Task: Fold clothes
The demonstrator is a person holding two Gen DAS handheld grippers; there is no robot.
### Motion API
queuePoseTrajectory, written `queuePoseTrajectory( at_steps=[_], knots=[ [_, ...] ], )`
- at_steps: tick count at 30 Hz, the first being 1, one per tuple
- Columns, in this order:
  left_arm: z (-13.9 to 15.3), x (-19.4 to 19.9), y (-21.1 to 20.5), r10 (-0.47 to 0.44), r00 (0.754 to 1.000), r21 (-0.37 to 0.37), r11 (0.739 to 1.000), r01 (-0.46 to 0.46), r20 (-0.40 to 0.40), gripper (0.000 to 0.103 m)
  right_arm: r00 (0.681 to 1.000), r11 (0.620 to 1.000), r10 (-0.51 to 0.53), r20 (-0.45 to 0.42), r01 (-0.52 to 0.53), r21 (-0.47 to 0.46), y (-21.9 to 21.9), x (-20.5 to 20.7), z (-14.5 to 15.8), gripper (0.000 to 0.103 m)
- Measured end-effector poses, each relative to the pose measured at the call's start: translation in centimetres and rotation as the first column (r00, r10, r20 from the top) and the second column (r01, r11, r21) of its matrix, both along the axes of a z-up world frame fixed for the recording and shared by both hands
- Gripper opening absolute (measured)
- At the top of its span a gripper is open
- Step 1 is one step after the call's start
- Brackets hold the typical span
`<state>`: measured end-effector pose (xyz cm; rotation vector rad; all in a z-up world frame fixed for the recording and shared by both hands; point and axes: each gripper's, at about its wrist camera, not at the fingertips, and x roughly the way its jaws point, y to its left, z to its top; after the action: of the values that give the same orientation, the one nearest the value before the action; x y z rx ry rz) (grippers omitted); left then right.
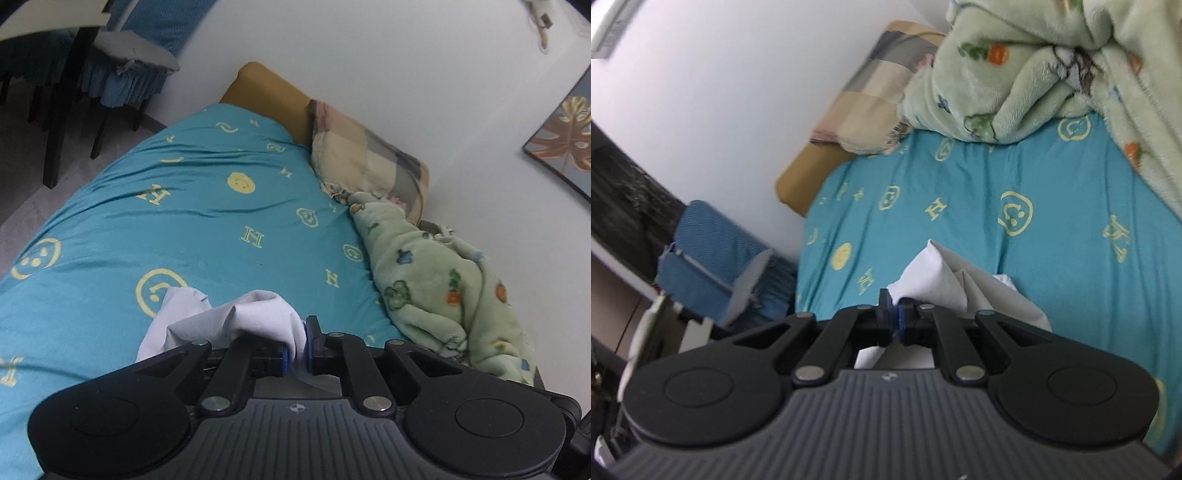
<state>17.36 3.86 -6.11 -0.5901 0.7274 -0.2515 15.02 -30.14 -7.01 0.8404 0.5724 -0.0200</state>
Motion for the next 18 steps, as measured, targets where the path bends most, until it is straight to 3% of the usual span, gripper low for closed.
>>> queuePoseTrajectory(
  at_steps=[5,10,13,15,17,18],
  knots=[
    [-5.2,2.6,0.8,-0.011,0.999,-0.049,0.999,0.013,0.037,0.01,0.999,0.993,0.028,-0.027,-0.025,0.117,-1.6,2.6,-5.2,0.006],
    [-6.1,4.8,0.3,-0.041,0.997,-0.045,0.998,0.044,0.061,0.011,0.997,0.99,0.014,-0.069,-0.004,0.143,-2.3,4.4,-6.9,0.007],
    [-6.5,6.2,-0.5,-0.084,0.993,-0.011,0.996,0.085,0.079,0.018,0.996,0.991,0.018,-0.084,-0.006,0.134,-2.4,5.4,-7.2,0.01],
    [-6.8,6.8,-0.7,-0.121,0.991,-0.012,0.992,0.122,0.055,0.042,0.993,0.987,0.042,-0.108,-0.024,0.161,-2.5,5.9,-7.5,0.024],
    [-6.9,6.8,-0.9,-0.161,0.985,-0.011,0.987,0.162,0.055,0.089,0.992,0.981,0.067,-0.103,-0.047,0.19,-2.2,5.8,-7.6,0.091],
    [-7.0,6.7,-1.0,-0.182,0.981,-0.006,0.983,0.183,0.061,0.095,0.994,0.981,0.065,-0.092,-0.047,0.186,-2.0,5.6,-7.5,0.094]
  ],
)
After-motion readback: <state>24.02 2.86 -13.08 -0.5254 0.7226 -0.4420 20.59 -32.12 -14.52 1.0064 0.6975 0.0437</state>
